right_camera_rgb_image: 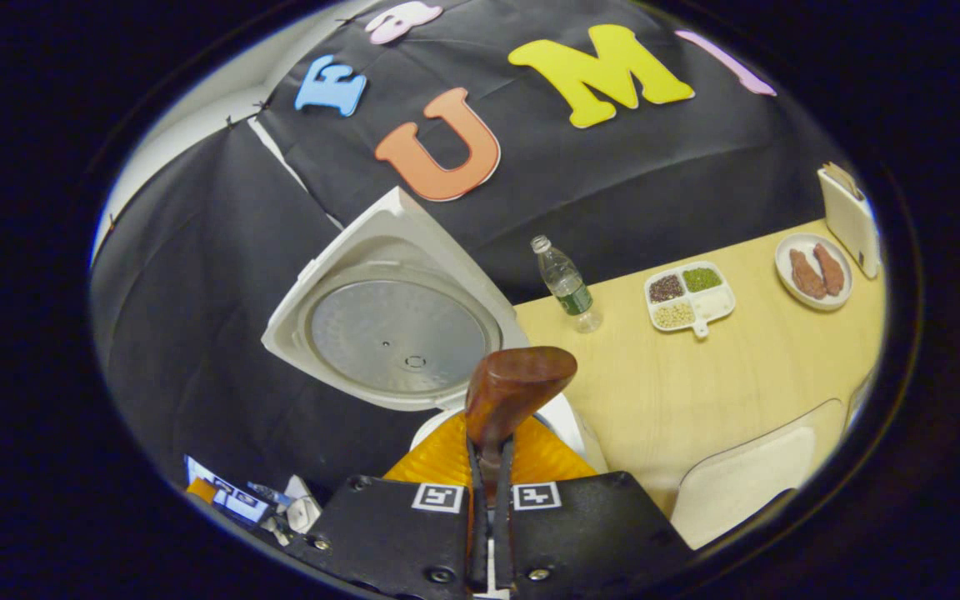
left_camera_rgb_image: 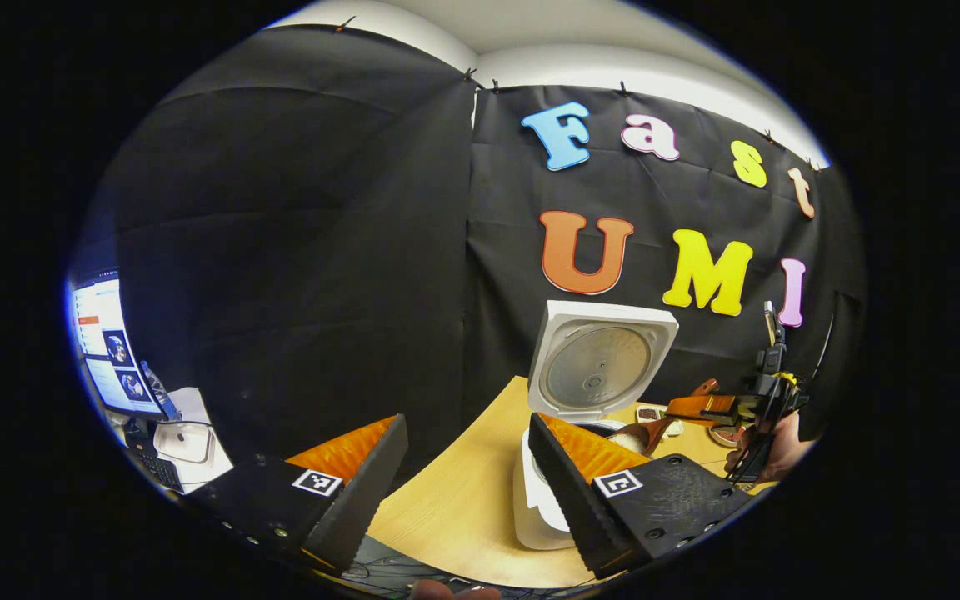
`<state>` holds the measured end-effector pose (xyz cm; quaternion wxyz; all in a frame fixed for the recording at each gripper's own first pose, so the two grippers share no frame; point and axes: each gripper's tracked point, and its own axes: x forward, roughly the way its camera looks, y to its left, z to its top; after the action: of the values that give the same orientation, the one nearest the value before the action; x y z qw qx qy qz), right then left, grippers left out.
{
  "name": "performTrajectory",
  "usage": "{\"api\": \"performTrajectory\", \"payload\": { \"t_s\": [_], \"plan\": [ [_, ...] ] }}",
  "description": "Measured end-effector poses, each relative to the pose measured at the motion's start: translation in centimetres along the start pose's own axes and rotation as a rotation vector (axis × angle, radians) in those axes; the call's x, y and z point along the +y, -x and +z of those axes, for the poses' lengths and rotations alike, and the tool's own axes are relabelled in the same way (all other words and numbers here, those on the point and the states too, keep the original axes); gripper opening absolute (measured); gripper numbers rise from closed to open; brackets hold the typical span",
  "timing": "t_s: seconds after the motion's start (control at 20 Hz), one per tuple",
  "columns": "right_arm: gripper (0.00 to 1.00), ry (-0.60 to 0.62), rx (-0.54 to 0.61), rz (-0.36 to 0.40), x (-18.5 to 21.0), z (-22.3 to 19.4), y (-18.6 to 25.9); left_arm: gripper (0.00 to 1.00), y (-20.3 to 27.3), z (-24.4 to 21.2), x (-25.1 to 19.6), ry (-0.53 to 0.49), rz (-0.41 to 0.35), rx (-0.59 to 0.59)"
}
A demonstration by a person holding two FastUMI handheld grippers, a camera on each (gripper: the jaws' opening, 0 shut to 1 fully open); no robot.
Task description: Close the left gripper, press the button to open the rice cooker; take a wooden spoon from the chopstick holder with the right hand, scoop a spoonful of rice and pour it into the rice cooker, then put the wooden spoon back into the chopstick holder.
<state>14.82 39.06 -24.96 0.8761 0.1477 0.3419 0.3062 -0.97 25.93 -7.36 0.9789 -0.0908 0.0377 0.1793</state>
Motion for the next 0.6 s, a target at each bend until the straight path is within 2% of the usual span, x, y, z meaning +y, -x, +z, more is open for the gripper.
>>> {"api": "performTrajectory", "payload": {
  "t_s": [0.6],
  "plan": [
    [0.08, 0.336, -0.022, -0.081, 1.9, 1.1, 0.3, 0.94, -0.5, -0.2, -0.3, 0.009, -0.015, -0.014]
  ]
}}
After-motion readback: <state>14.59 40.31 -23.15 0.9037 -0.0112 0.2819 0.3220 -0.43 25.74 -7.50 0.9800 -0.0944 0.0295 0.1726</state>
